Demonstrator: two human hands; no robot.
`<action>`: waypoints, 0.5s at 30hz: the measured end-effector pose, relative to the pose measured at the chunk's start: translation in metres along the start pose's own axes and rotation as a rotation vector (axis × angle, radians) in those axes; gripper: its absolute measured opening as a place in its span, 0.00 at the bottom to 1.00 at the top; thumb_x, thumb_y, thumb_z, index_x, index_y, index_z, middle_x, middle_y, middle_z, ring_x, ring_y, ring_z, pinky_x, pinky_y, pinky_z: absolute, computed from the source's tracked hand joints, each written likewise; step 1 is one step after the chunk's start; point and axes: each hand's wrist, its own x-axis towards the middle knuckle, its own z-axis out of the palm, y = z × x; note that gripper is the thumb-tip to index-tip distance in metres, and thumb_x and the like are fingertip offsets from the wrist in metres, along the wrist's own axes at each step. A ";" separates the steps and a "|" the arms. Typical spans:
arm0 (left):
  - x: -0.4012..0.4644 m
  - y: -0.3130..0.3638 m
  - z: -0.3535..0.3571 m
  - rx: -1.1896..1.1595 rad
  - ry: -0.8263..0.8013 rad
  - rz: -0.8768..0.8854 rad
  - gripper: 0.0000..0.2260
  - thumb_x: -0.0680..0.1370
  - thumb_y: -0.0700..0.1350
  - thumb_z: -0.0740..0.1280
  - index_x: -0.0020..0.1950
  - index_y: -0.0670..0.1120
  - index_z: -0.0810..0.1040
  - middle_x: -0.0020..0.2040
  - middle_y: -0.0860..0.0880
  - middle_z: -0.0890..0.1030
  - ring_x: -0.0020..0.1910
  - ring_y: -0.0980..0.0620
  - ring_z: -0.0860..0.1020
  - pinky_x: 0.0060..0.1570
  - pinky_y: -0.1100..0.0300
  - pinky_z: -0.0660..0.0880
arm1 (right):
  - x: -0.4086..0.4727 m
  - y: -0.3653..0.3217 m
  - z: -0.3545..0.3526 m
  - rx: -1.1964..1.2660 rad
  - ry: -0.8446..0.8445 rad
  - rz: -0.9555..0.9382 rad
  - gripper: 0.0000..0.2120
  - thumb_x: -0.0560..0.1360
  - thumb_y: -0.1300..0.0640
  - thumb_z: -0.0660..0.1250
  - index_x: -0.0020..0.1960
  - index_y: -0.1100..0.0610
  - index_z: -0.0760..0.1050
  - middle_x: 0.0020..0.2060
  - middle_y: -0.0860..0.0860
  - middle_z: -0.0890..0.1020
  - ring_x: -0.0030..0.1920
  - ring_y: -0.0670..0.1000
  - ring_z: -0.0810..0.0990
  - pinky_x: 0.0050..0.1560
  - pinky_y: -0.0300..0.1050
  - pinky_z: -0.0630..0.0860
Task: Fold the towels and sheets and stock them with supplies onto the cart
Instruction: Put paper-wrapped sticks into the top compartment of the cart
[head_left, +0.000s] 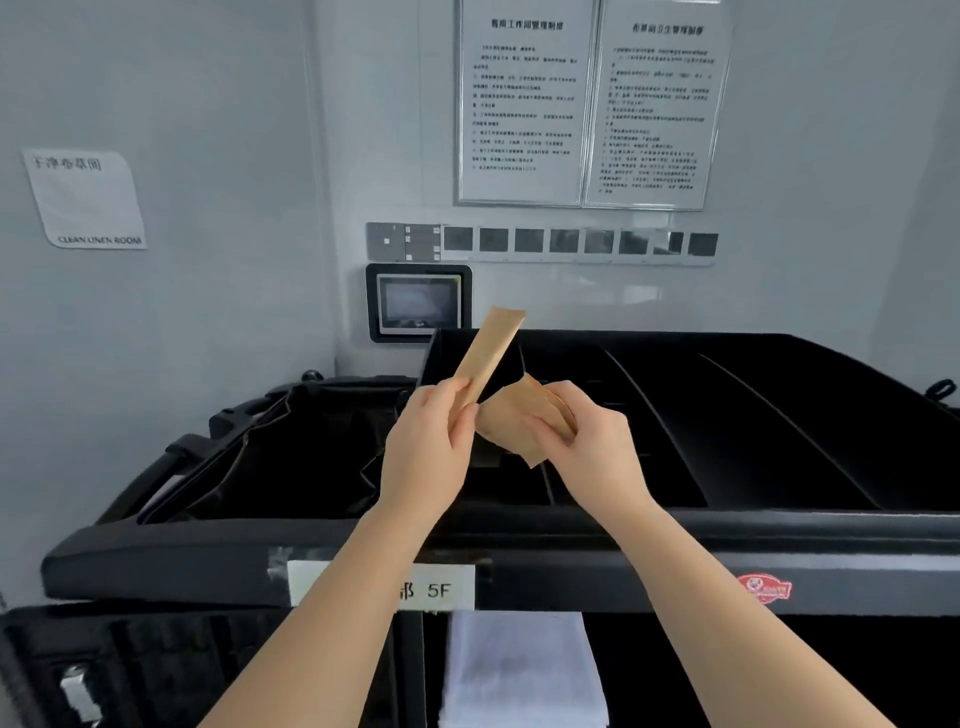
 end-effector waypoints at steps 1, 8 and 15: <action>0.010 -0.004 0.004 -0.031 -0.004 0.003 0.16 0.81 0.46 0.63 0.68 0.48 0.72 0.58 0.52 0.77 0.50 0.59 0.74 0.47 0.71 0.68 | 0.009 0.003 0.004 0.006 -0.006 -0.003 0.09 0.77 0.52 0.67 0.57 0.45 0.75 0.42 0.41 0.82 0.43 0.39 0.80 0.42 0.39 0.81; 0.041 -0.035 0.023 -0.157 -0.068 -0.018 0.21 0.76 0.48 0.70 0.69 0.50 0.72 0.52 0.54 0.78 0.50 0.58 0.76 0.53 0.59 0.76 | 0.053 0.022 0.030 0.109 -0.068 -0.031 0.09 0.76 0.53 0.69 0.54 0.44 0.75 0.42 0.39 0.82 0.45 0.39 0.80 0.41 0.38 0.80; 0.054 -0.050 0.023 -0.140 -0.019 -0.071 0.21 0.74 0.43 0.72 0.66 0.51 0.74 0.49 0.61 0.77 0.50 0.66 0.75 0.48 0.75 0.71 | 0.072 0.030 0.046 0.385 -0.135 0.074 0.03 0.78 0.48 0.64 0.51 0.40 0.73 0.44 0.40 0.81 0.45 0.42 0.81 0.33 0.41 0.81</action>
